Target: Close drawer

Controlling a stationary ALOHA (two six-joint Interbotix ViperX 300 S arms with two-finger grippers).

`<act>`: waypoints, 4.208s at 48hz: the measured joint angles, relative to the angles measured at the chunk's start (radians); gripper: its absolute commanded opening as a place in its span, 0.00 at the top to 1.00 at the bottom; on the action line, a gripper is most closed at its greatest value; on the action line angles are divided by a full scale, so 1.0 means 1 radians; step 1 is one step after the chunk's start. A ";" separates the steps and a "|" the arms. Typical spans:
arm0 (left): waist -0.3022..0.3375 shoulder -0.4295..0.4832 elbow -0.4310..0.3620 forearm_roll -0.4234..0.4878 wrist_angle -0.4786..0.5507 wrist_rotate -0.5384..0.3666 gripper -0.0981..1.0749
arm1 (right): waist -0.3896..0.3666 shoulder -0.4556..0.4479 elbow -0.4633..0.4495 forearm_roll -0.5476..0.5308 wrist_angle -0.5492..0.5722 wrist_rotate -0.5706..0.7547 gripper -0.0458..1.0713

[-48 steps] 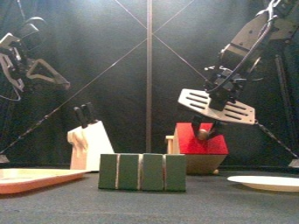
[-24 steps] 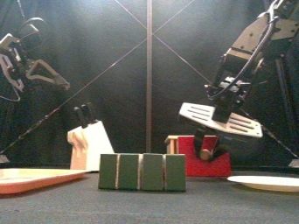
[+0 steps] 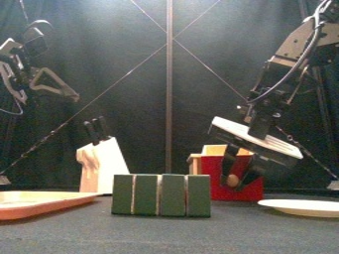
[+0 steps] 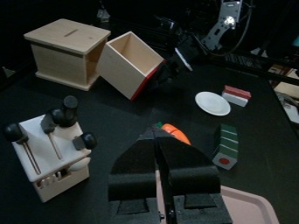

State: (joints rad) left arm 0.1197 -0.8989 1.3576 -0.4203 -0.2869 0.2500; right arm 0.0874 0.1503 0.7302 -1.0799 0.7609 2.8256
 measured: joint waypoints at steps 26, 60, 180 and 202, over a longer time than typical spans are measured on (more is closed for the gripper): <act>0.000 0.000 0.002 0.000 0.000 -0.002 0.70 | -0.072 -0.071 0.072 -0.094 -0.051 -0.164 0.71; 0.003 0.000 0.003 0.000 0.000 0.000 0.70 | -0.072 -0.129 0.063 -0.080 0.075 -0.268 0.71; -0.003 0.000 -0.005 0.000 0.000 0.003 0.70 | -0.543 0.002 -0.061 -0.367 -0.213 -0.278 0.45; -0.003 0.000 -0.005 0.000 0.002 0.002 0.70 | -0.443 -0.126 -0.018 -0.373 -0.213 -0.278 0.28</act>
State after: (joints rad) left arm 0.1166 -0.8989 1.3530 -0.4203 -0.2853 0.2516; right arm -0.3559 0.0245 0.7118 -1.4527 0.5476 2.5479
